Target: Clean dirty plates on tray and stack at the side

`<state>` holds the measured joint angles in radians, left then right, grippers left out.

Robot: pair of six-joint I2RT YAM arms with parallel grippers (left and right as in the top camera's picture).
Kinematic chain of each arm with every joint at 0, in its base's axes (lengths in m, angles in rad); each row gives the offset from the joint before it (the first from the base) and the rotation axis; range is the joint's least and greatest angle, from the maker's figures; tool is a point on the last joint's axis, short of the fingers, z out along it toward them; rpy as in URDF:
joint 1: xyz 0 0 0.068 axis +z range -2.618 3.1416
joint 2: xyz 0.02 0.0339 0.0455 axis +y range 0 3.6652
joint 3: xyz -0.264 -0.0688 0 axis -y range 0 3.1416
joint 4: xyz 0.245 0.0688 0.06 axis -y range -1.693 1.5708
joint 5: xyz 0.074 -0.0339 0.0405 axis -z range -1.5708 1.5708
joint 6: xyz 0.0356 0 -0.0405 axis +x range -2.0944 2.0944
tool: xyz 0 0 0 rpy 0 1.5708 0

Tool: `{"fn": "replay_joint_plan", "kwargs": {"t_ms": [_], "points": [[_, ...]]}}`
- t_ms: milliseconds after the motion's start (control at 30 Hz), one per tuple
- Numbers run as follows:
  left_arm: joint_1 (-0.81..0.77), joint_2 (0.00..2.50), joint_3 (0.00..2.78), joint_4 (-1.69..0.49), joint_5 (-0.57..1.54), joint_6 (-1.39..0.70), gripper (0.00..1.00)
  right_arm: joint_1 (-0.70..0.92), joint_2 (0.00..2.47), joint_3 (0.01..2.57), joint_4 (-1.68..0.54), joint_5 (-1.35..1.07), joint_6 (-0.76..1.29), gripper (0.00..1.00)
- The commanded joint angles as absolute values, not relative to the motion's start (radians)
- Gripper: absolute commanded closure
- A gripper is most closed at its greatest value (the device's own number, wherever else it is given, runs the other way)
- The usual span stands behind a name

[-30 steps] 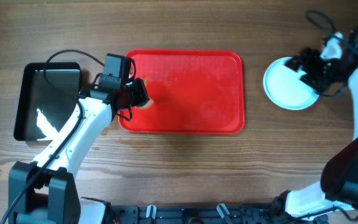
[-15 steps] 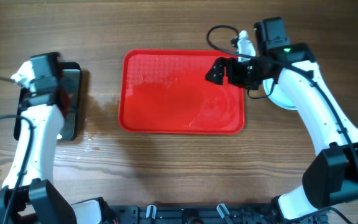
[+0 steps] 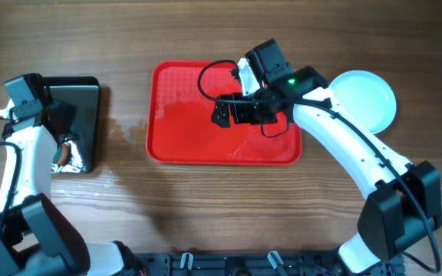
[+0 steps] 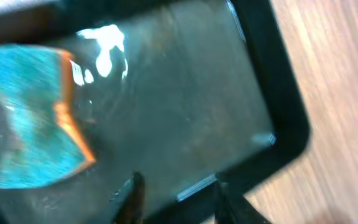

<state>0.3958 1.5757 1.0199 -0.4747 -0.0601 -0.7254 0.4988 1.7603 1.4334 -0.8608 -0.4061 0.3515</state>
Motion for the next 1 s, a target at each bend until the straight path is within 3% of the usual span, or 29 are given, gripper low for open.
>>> {"fn": "replay_joint_plan", "kwargs": {"t_ms": [0, 233, 400, 433, 467, 500, 700, 967], "points": [[0.397, 1.490, 1.014, -0.481, 0.170, -0.730, 0.67, 0.504, 1.660, 1.432, -0.896, -0.388, 0.367, 0.00], [0.380, 1.266, 1.014, -0.657, 0.382, -0.688, 0.66, 0.554, 1.343, 1.431, -1.124, -0.237, 0.420, 0.00], [0.228, 1.171, 1.013, -0.799, 0.434, -0.607, 0.63, 0.749, 1.149, 1.418, -1.265, -0.041, 0.574, 0.00], [0.175, 1.163, 1.013, -0.818, 0.433, -0.602, 0.58, 0.804, 1.106, 1.400, -1.266, 0.007, 0.618, 0.00], [0.130, 1.163, 1.013, -0.823, 0.429, -0.602, 0.44, 0.862, 1.067, 1.378, -1.267, 0.058, 0.666, 0.00], [0.088, 1.166, 1.013, -0.824, 0.424, -0.602, 0.00, 0.916, 1.031, 1.354, -1.266, 0.106, 0.717, 0.00], [-0.029, 1.177, 1.013, -0.824, 0.418, -0.603, 0.00, 0.995, 0.967, 1.300, -1.277, 0.150, 0.762, 0.00], [-0.031, 1.177, 1.013, -0.824, 0.418, -0.603, 0.00, 0.995, 1.013, 1.300, -1.277, 0.150, 0.762, 0.01]]}}
